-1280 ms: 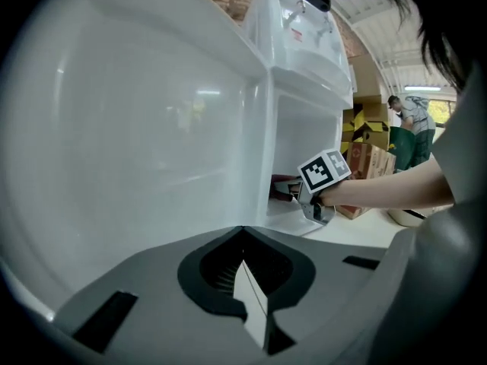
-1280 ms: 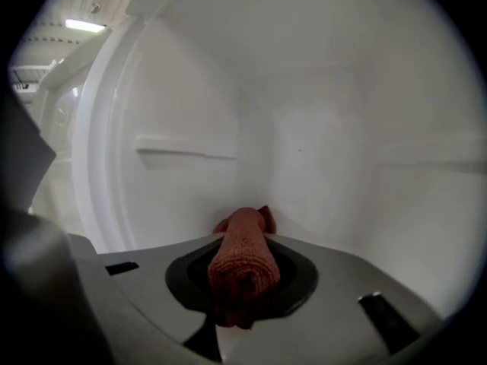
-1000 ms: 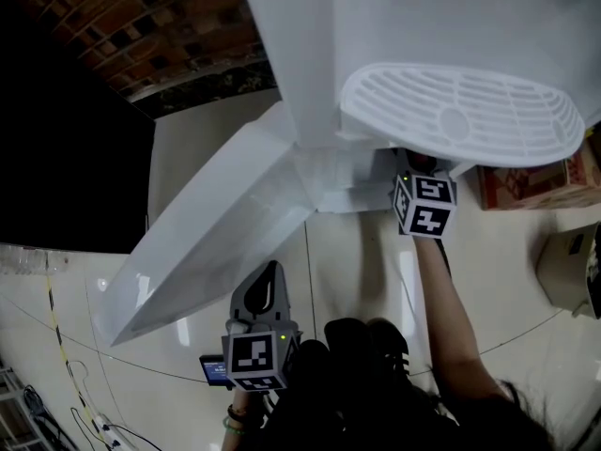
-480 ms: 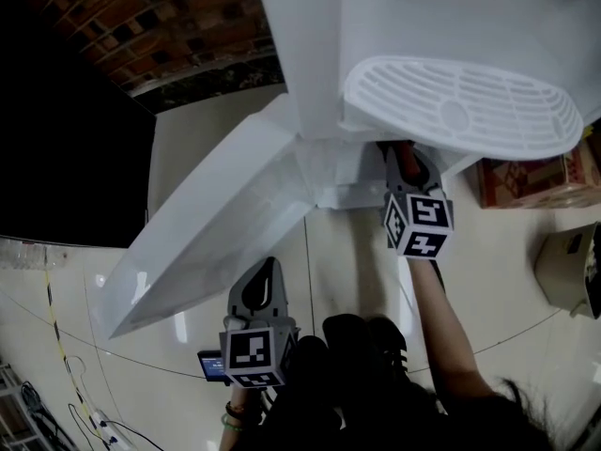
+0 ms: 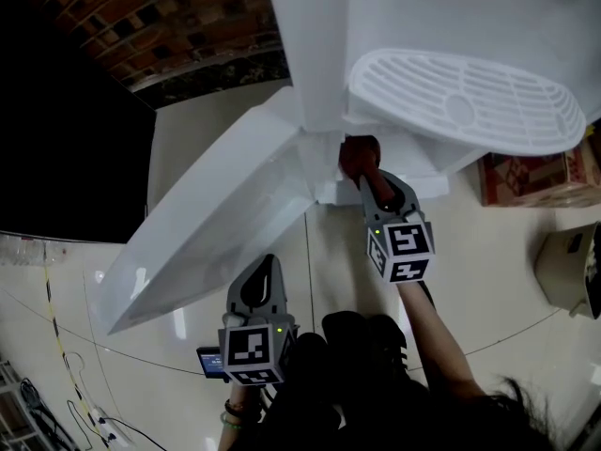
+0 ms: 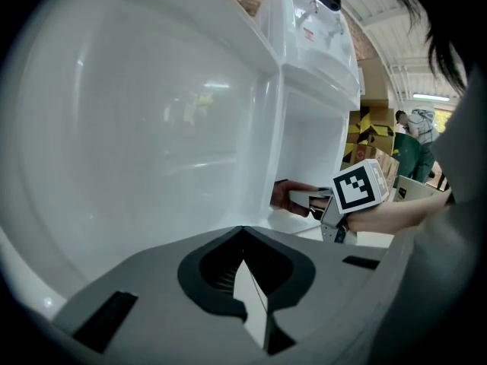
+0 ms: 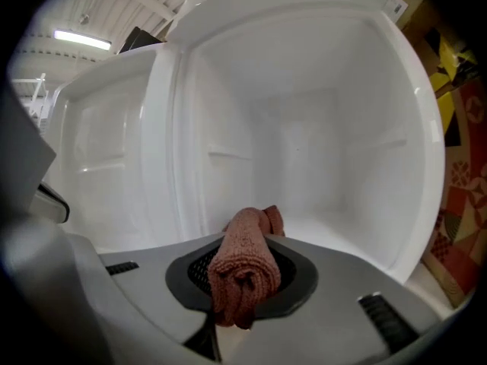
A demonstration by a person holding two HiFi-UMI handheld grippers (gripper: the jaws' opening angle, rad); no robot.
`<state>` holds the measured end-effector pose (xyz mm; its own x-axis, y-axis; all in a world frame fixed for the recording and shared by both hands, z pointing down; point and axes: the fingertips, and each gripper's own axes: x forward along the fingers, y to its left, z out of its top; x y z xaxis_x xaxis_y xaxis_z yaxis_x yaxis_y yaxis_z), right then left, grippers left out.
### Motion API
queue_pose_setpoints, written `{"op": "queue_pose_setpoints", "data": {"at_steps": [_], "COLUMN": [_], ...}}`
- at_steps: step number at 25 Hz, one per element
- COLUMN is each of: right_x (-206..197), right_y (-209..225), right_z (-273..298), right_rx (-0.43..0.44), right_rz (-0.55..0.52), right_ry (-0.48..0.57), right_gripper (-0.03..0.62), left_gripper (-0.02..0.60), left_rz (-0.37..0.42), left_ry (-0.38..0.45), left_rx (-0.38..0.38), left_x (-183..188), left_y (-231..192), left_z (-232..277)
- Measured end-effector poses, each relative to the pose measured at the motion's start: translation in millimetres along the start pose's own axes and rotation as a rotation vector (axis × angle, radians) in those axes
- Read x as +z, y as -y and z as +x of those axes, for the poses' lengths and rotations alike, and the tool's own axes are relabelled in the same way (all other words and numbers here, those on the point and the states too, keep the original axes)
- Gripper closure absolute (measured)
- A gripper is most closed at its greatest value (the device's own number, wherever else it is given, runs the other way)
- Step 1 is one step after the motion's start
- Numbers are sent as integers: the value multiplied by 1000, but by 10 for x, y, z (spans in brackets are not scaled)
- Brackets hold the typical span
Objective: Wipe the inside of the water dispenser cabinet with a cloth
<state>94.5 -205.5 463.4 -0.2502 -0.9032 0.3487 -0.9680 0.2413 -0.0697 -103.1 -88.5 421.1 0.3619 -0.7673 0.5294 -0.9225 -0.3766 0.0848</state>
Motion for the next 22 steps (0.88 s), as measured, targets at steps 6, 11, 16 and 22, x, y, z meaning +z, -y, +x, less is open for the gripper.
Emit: {"op": "queue_pose_setpoints", "data": {"at_steps": [6,11,16,22], "right_x": [-123,-174,-145,5], "right_y": [918,1338,1273,687], "right_z": [-366,-617,-676,-738], "right_rx": [-233,-341,-325,-166], "right_rz": [56,23,31,35], "right_ry": [-17,-31,-16,44], "right_gripper": [520,519,520,519], "left_gripper": [578,578,578,578], "left_rz": [-3,-4,-4,-5], "left_ry": [0,4,13,31], "left_rx": [-3,1,9,38], "left_x": [-5,1,19,35], "left_y": [9,23,60,94], "left_z": [3,-4,-66,-148]}}
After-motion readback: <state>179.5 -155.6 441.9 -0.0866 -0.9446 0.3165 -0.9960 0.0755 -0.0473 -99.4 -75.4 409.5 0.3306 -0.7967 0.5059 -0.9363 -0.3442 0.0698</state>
